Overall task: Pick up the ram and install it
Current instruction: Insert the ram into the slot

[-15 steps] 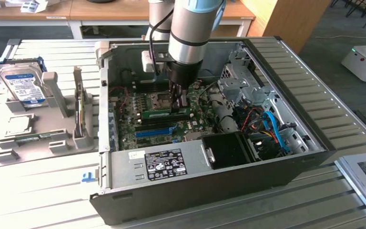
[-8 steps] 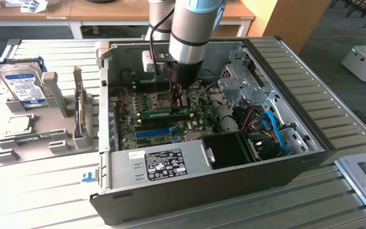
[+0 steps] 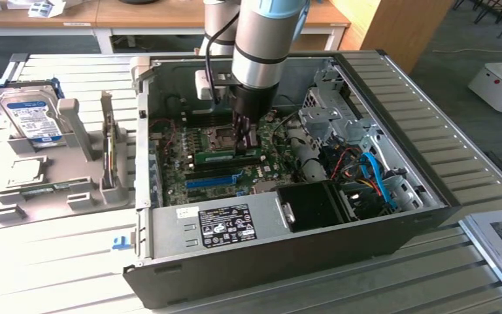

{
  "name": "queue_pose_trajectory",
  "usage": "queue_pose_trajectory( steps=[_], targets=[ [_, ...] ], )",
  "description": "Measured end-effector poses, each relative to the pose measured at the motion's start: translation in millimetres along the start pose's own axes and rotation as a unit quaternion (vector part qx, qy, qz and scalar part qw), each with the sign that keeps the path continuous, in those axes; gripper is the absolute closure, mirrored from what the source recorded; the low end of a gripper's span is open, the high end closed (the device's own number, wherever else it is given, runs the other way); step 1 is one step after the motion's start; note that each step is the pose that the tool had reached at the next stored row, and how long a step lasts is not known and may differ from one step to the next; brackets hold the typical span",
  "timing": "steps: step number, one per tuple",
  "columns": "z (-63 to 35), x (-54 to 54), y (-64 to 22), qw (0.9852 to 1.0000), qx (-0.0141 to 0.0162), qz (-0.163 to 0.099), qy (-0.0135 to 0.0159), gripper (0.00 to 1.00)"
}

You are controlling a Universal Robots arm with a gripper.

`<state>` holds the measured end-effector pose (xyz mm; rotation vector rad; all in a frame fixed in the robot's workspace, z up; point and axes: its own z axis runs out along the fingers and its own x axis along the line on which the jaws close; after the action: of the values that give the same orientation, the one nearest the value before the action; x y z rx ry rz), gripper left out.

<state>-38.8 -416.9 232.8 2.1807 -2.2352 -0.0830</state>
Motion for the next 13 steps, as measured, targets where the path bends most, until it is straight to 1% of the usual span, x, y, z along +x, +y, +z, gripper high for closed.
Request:
queue_pose_trajectory(
  steps=[13],
  targets=[
    [1.1, 0.9, -0.1, 1.0, 0.0, 0.0, 0.0, 0.88]
  ],
)
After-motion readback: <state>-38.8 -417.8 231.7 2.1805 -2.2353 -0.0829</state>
